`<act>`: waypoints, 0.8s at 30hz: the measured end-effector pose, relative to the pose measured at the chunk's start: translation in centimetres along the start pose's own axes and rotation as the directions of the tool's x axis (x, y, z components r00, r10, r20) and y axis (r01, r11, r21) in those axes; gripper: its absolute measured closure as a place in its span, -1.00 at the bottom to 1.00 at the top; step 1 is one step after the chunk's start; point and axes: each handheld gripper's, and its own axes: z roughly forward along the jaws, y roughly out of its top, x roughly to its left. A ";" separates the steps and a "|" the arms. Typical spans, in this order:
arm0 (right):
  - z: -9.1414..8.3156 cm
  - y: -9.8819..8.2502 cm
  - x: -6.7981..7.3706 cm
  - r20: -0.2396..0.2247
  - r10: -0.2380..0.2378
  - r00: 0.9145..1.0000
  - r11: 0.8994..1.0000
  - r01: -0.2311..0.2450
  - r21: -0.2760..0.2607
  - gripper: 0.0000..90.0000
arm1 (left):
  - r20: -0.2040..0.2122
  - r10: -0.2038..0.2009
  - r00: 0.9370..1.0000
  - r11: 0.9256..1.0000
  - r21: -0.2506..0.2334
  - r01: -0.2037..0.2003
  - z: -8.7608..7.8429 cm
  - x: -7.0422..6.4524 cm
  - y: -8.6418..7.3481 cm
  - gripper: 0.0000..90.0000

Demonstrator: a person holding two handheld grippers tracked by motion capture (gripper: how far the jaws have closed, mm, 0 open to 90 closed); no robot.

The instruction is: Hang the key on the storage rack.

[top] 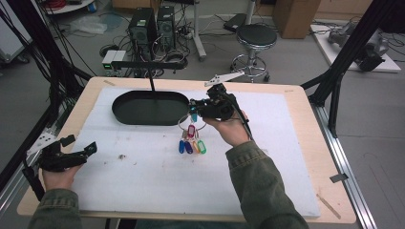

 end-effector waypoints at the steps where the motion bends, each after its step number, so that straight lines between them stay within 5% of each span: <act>1: 0.0 0.0 0.0 0.000 0.000 1.000 1.000 0.000 0.000 0.62 | 0.000 0.000 1.000 1.000 0.000 0.000 0.0 0.0 0.0 -0.96; 24: 1.4 4.3 -1.2 -0.001 0.028 1.000 0.999 -0.028 -0.021 0.62 | 0.005 -0.004 1.000 1.000 0.000 0.004 0.0 0.1 0.0 -0.96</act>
